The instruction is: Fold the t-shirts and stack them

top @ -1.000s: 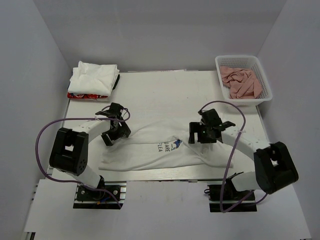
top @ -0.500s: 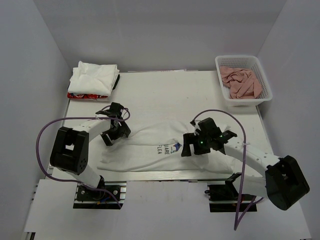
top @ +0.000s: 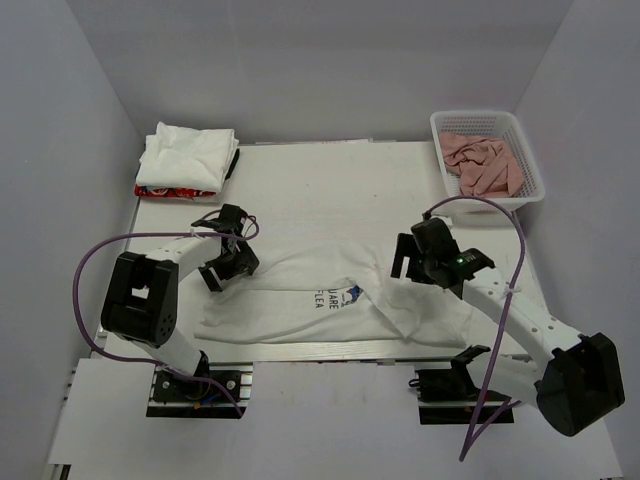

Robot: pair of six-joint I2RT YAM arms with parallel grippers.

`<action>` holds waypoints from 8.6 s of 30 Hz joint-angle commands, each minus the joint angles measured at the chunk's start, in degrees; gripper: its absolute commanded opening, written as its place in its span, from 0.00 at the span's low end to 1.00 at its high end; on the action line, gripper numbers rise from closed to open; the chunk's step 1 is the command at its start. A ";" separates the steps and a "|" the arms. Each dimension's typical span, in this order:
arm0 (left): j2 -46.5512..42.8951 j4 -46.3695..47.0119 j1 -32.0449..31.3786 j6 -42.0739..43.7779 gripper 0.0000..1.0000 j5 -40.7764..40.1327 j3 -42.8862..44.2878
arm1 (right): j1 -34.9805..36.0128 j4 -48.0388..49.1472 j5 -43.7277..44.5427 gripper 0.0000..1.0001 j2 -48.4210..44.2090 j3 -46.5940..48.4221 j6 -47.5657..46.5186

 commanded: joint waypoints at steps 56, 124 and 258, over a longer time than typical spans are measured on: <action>-1.77 1.26 0.33 -0.37 1.00 -0.44 -4.57 | 26.34 13.68 -31.76 0.00 9.52 -4.38 -14.41; 3.77 0.82 1.56 0.95 1.00 -3.78 -3.60 | -25.34 8.86 -8.20 0.61 13.31 1.60 -10.02; -20.67 8.55 -48.54 -11.18 0.86 15.03 -17.93 | 8.32 0.05 -34.92 0.85 -9.02 -17.55 9.49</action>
